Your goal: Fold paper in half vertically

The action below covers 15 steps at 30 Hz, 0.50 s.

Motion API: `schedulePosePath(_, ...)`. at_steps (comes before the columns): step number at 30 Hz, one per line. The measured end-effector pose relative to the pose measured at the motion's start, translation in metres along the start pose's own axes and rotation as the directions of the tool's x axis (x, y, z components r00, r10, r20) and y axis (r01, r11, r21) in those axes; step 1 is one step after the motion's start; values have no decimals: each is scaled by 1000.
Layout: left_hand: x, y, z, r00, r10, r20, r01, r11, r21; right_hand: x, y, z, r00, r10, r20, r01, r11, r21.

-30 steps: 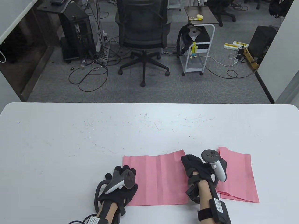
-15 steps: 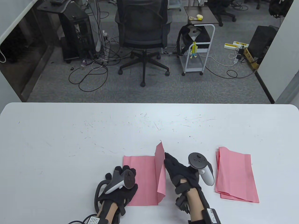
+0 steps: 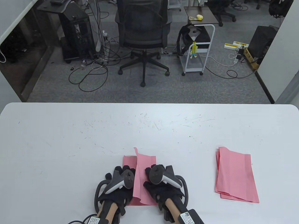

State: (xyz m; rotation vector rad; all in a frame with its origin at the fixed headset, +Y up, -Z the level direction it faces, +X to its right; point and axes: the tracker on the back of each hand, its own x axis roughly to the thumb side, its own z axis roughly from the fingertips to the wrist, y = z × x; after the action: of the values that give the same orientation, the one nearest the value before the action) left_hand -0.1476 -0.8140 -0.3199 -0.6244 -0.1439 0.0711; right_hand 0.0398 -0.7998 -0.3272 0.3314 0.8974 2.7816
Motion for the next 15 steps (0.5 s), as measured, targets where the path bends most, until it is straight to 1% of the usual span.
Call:
schedulePosePath(6,0,0,0,1000,-2,0,2,1000,1,0,7,-3,998,53,-15,-53,998,17)
schedulePosePath(13,0,0,0,1000,-7,-3,7,1000,1,-1,8,-3,999,36,-10,-36,999,16)
schedulePosePath(15,0,1,1,1000,-17,-7,17,1000,14,-1,8,-3,999,32,-9,-32,999,16)
